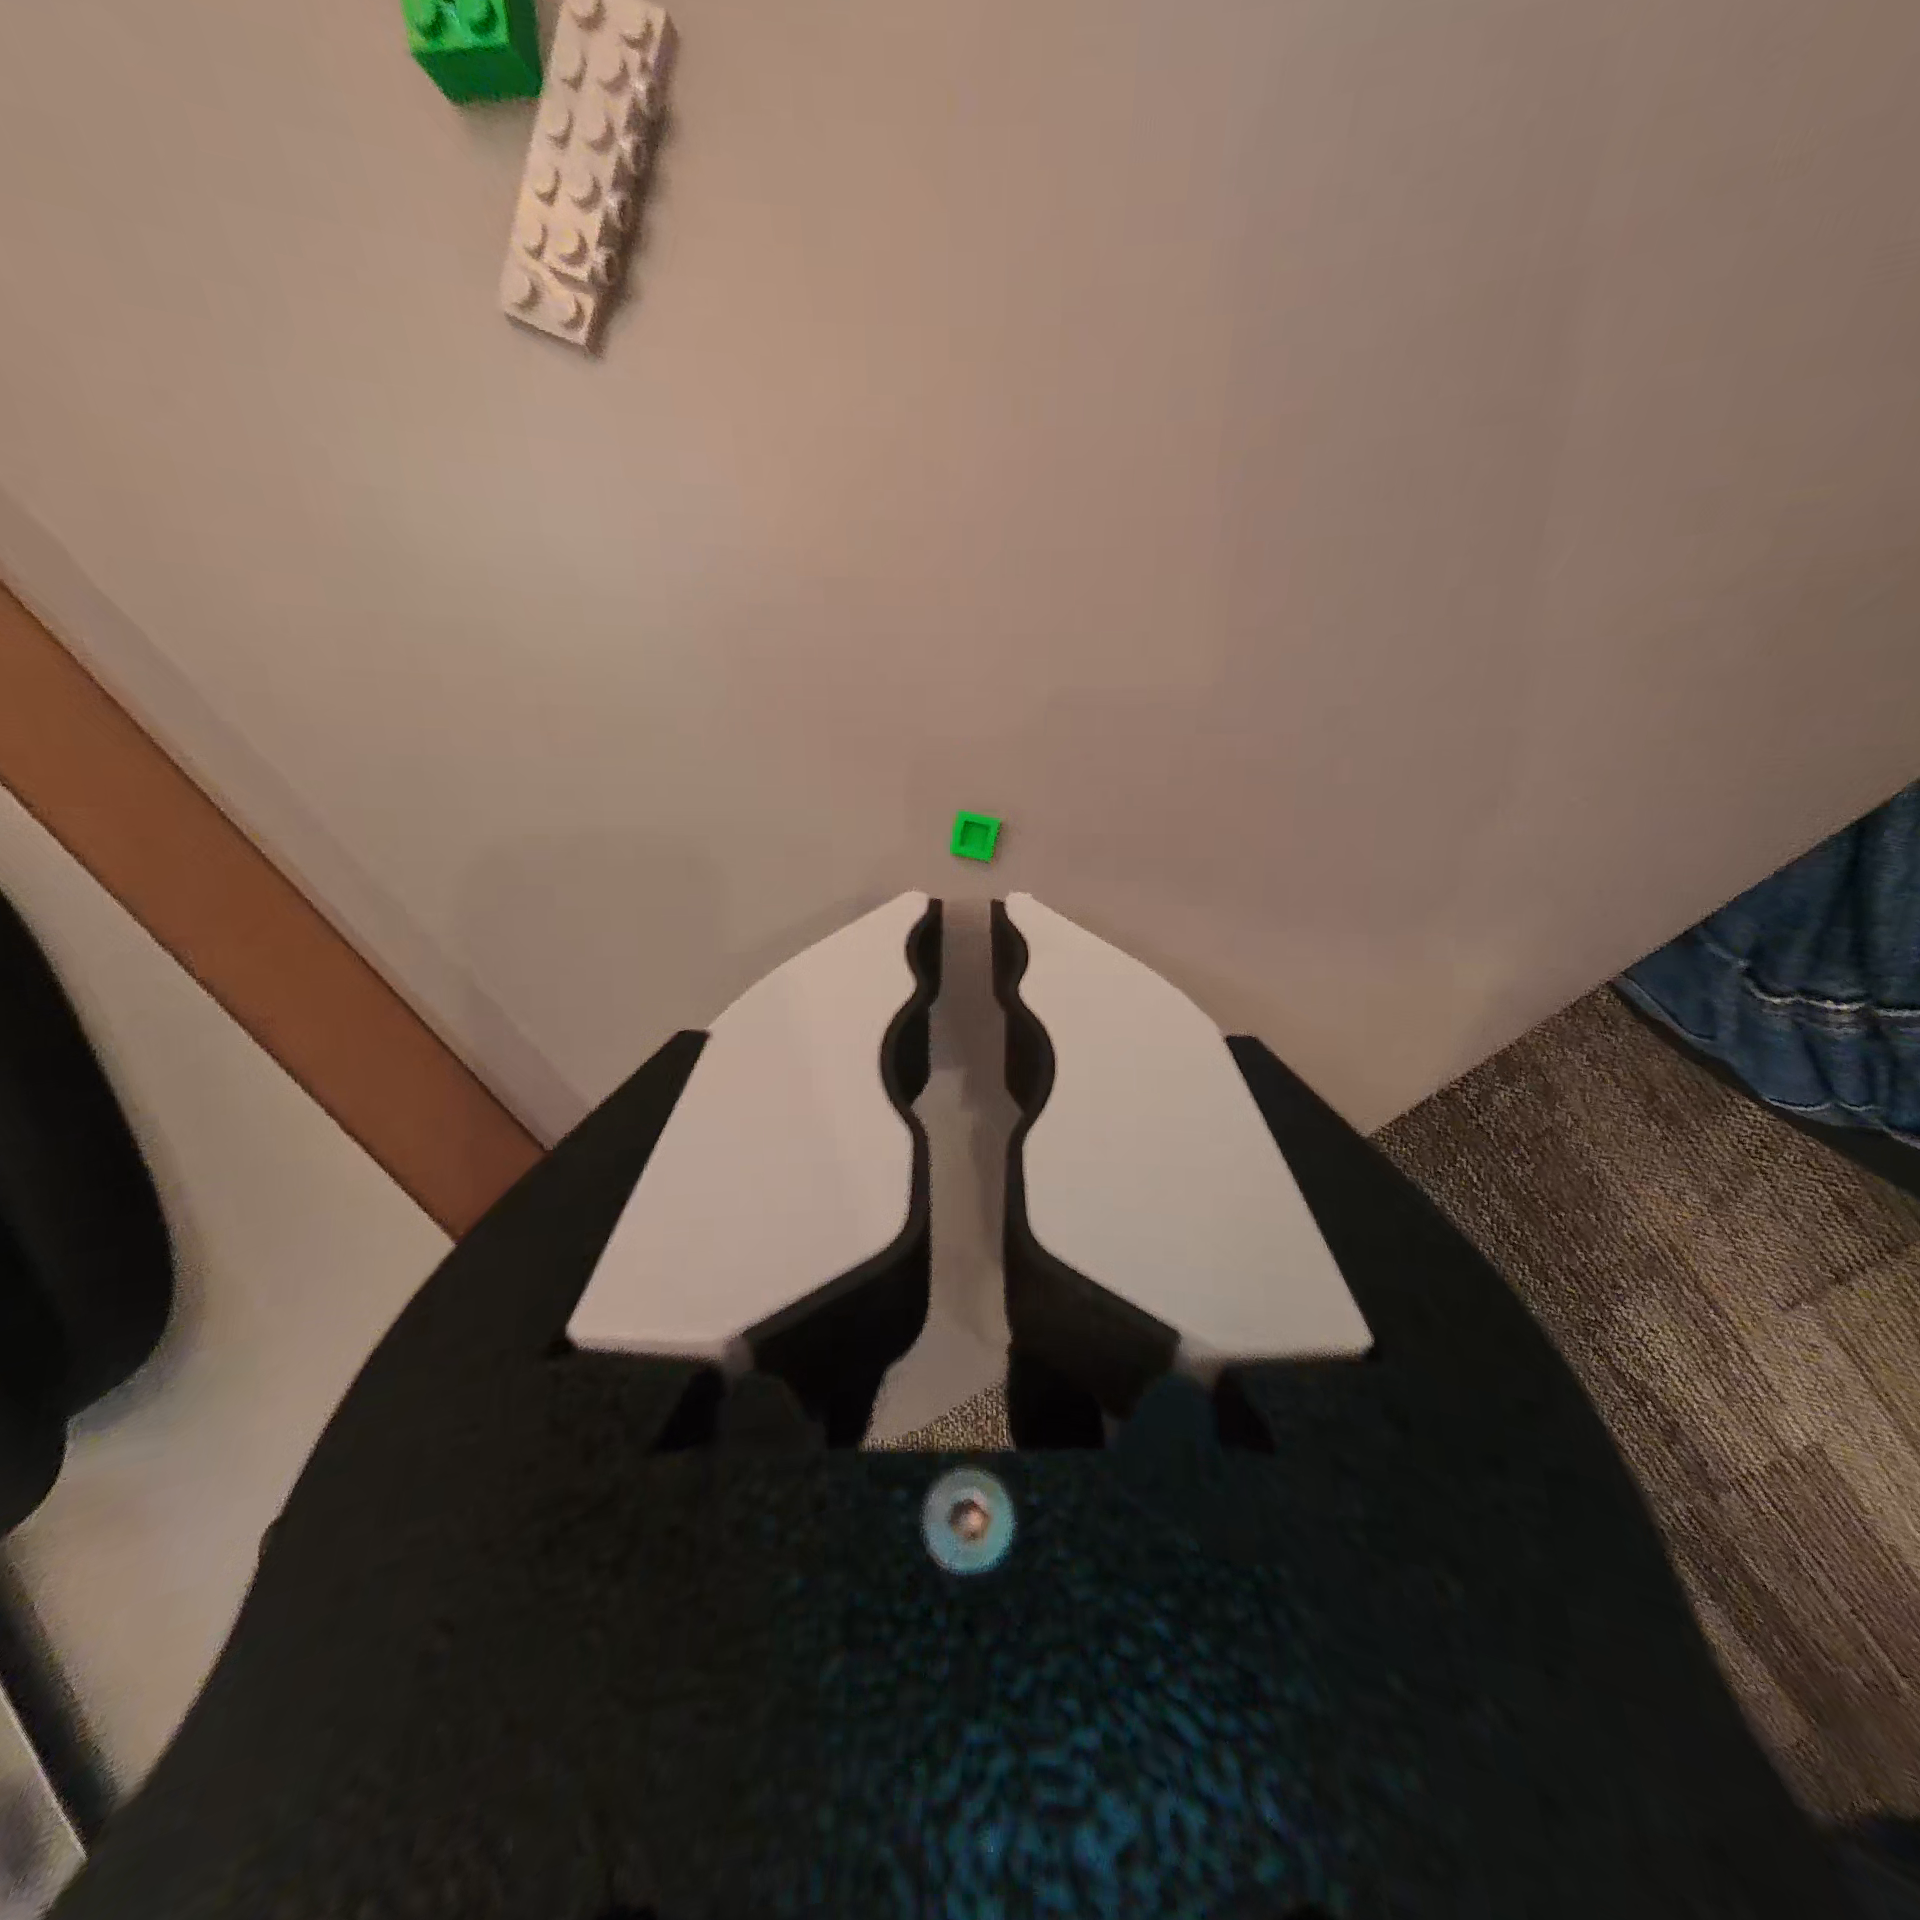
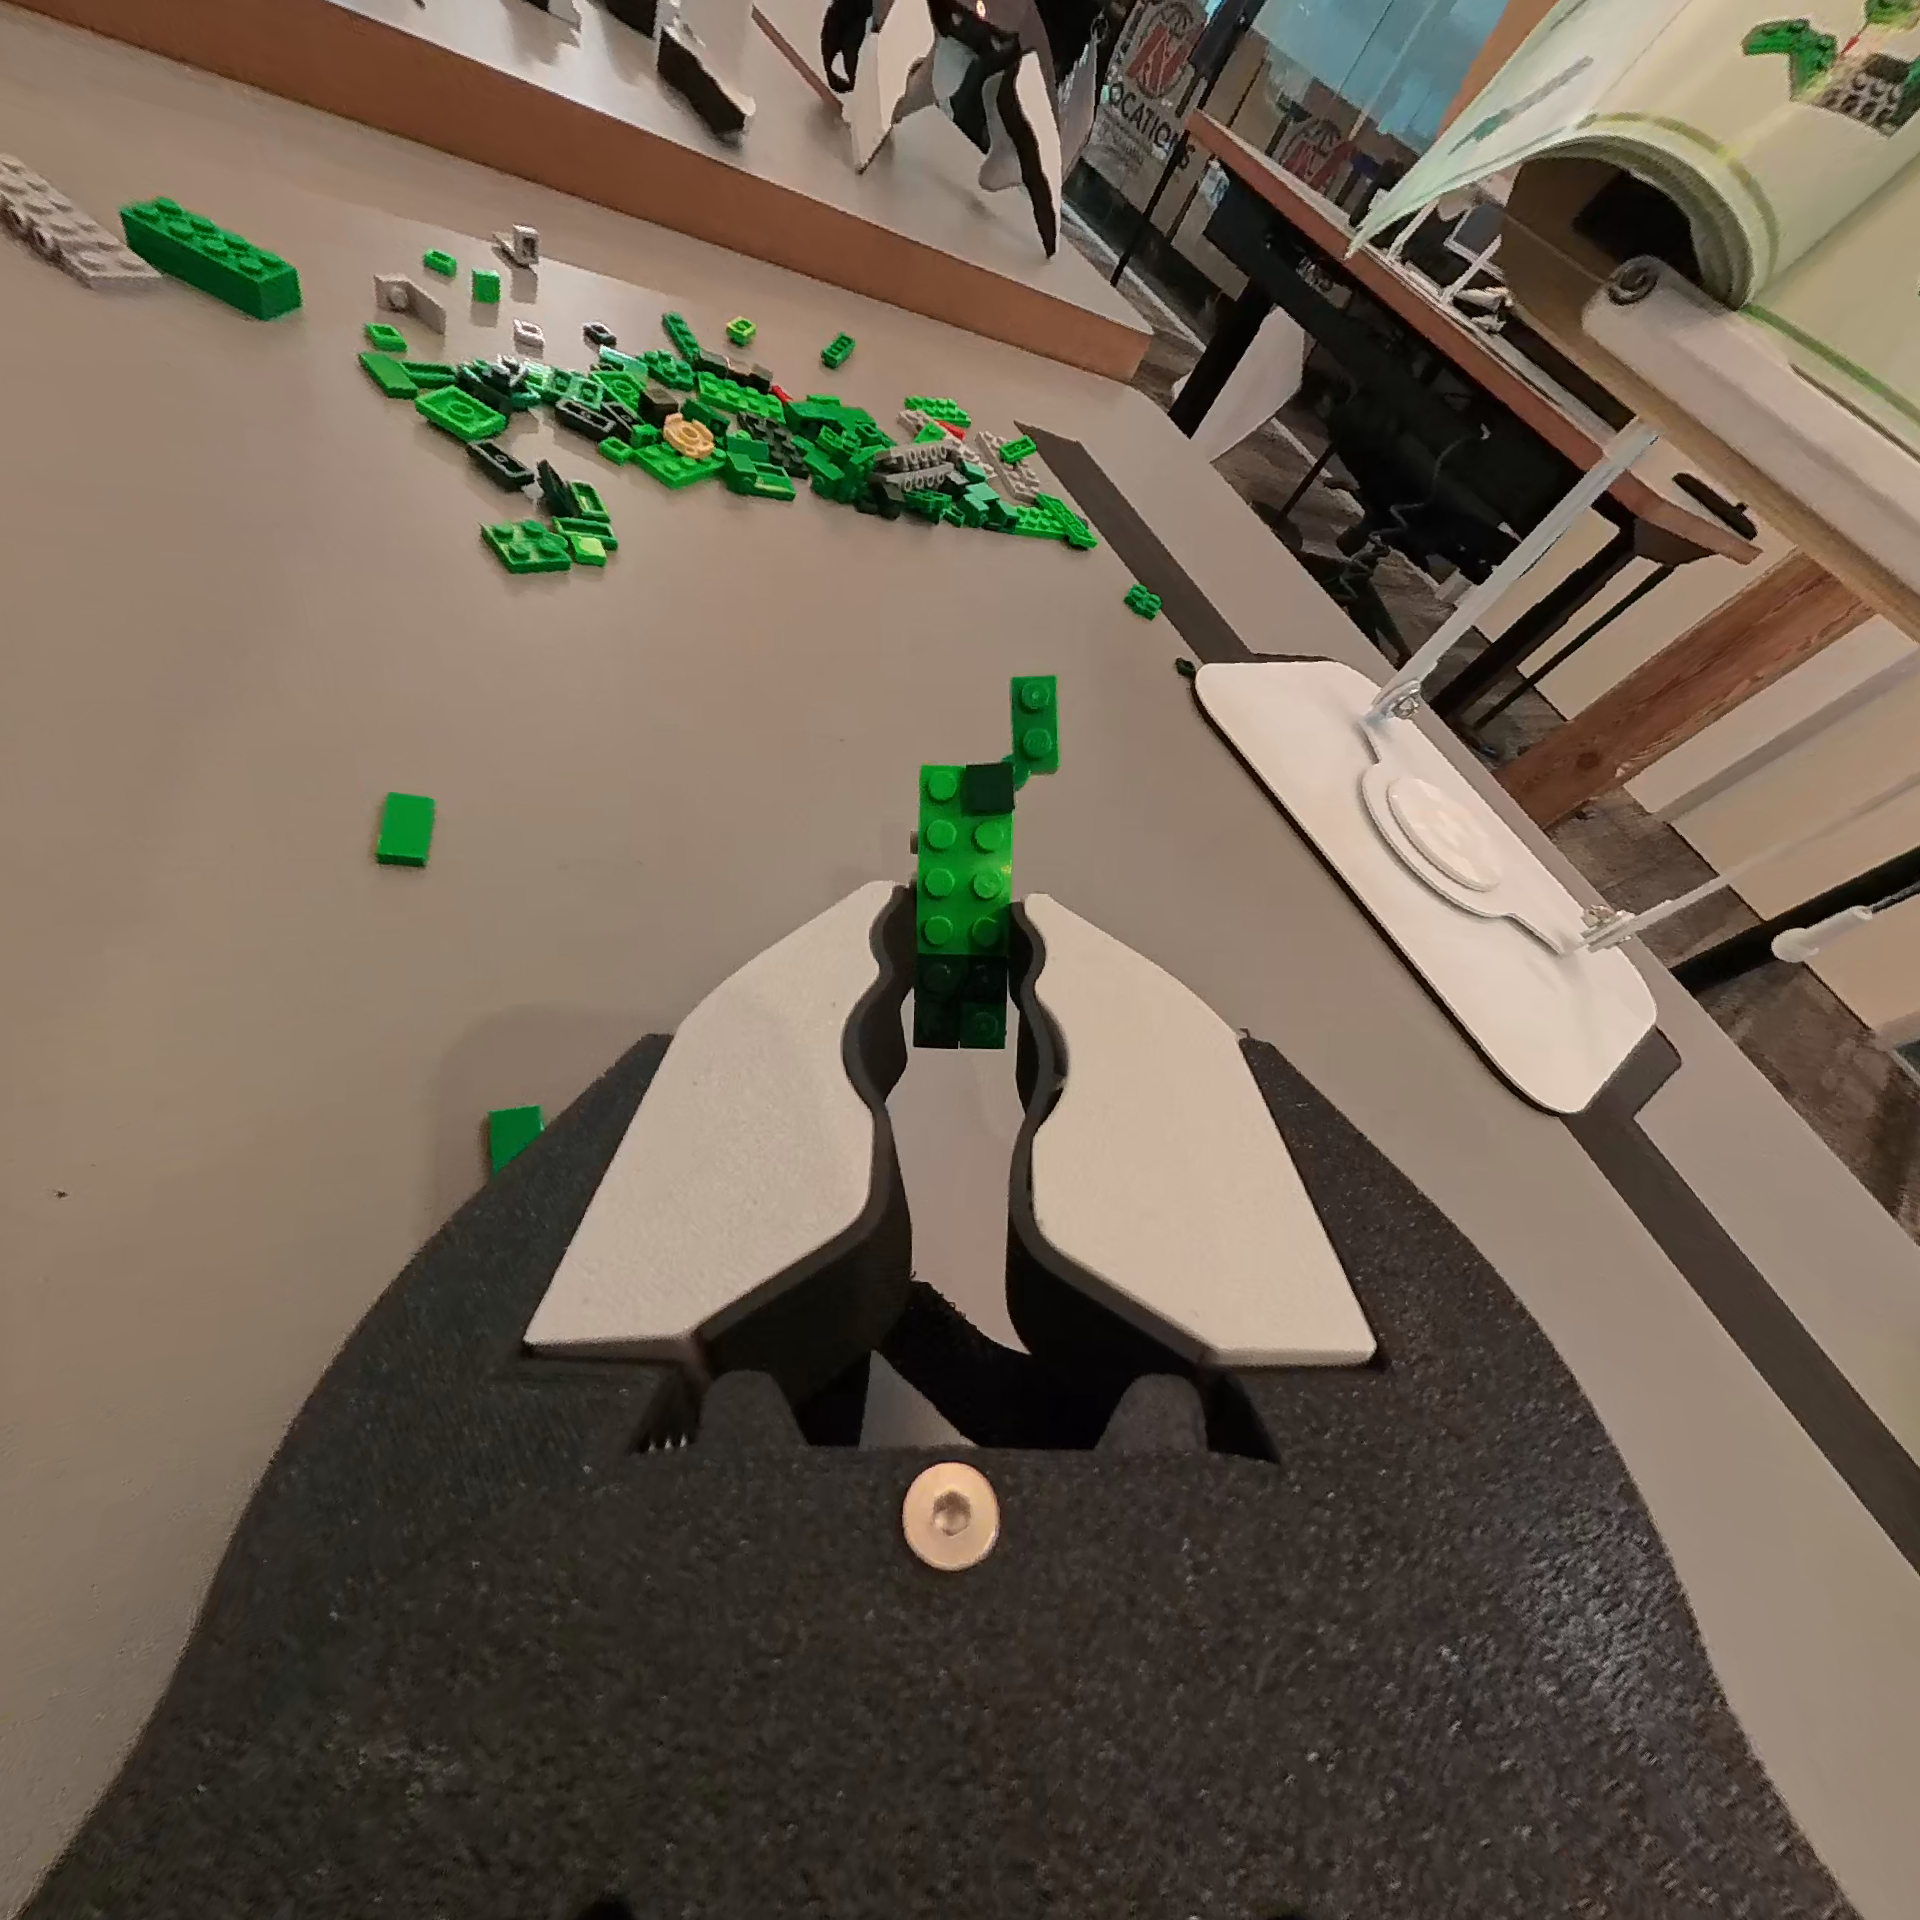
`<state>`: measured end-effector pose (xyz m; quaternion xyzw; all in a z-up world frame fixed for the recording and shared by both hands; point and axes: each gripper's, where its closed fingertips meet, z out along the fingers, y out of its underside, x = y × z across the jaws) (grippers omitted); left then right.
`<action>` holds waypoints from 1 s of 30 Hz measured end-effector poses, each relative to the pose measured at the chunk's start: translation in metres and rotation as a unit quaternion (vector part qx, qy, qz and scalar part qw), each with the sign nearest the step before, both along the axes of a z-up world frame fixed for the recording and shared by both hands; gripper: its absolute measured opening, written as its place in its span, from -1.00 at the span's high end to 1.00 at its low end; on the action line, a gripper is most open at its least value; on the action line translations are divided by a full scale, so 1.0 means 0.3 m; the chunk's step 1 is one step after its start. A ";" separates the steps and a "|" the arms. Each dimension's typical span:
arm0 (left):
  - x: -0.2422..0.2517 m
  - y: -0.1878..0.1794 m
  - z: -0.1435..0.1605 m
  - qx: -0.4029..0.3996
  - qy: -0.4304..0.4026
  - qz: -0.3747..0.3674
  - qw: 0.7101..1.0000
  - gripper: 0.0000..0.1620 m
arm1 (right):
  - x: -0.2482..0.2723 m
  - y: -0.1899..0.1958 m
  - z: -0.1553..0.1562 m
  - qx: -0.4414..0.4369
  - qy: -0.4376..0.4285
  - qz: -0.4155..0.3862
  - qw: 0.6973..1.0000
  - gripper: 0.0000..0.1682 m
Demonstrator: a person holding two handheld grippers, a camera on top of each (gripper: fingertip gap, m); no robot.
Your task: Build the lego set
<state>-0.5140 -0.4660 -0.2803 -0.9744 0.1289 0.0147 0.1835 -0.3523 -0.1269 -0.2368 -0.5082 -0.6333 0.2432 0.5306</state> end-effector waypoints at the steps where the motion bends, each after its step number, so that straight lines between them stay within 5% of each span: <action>1: 0.001 -0.001 -0.005 -0.004 -0.001 0.000 1.000 0.91 | 0.000 -0.001 0.000 0.001 -0.001 0.000 1.000 0.81; 30: 0.033 0.107 -0.024 0.003 -0.013 -0.068 0.998 1.00 | -0.003 -0.006 -0.009 0.011 -0.010 0.004 1.000 0.81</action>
